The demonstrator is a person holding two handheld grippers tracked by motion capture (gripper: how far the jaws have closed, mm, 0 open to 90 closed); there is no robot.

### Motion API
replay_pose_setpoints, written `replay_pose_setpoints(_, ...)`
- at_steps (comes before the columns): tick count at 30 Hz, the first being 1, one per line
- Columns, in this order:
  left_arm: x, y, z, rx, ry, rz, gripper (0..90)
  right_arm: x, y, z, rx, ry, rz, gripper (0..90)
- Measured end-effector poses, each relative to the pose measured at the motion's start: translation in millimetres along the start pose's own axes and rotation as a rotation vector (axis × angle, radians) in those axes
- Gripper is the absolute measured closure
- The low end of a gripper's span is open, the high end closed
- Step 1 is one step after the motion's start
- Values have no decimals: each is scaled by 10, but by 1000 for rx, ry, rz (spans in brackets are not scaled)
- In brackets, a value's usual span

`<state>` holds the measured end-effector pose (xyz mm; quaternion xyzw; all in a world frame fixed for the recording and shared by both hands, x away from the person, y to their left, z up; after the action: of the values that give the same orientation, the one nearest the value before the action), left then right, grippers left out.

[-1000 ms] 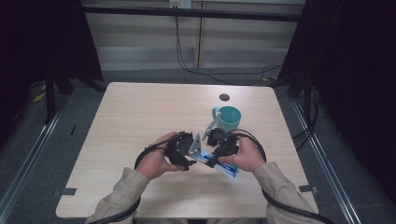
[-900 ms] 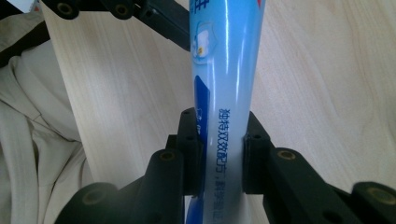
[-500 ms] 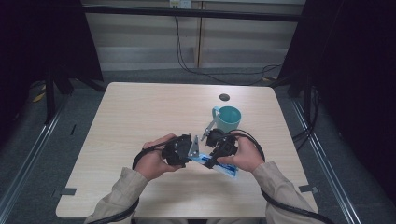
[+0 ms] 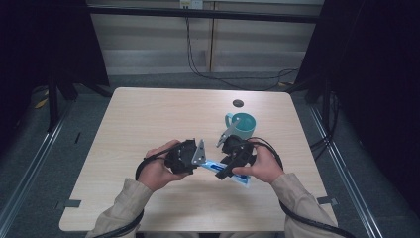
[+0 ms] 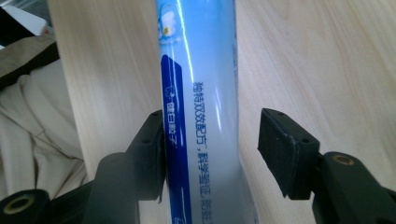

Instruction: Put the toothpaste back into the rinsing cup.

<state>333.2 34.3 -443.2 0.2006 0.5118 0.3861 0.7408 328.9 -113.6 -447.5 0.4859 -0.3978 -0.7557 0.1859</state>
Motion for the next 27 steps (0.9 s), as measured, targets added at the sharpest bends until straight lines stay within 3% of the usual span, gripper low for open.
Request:
replay_pose_setpoints(5, 9, -11, 5, 4, -2, 8, 591, 7, 40, -7, 26, 15, 19, 385)
replay_pose_setpoints(13, 77, 30, 70, -19, 49, 12, 592, 87, 114, -39, 27, 13, 69, 350)
replay_pose_setpoints(17, 95, 34, 90, -10, 90, -1, 592, 136, 54, -41, 40, 35, 98, 469)
replay_pose_setpoints(20, 120, 13, 74, -1, 75, 9, 590, 136, 30, -40, 35, 57, 107, 552)
replay_pose_setpoints(21, 128, 13, 80, -5, 84, 5, 586, 132, 37, -41, 35, 54, 99, 654)
replay_pose_setpoints(25, 128, 19, 79, 4, 58, 4, 574, 117, 59, -10, 33, 84, 104, 687)
replay_pose_setpoints(27, 129, 19, 77, 31, 48, 12, 566, 111, 69, -2, 27, 76, 102, 700)
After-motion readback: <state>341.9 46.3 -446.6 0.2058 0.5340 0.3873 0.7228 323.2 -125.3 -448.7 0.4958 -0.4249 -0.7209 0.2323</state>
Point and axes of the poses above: each handheld gripper's, and its own axes: y roughly backward along the jaws, x roughly out of its underside, z roughly to its left, the point moved 5 cm from there along -y, roughly forward along the jaws, and after that the axes turned 12 degrees about -z, right-handed, at the moved point
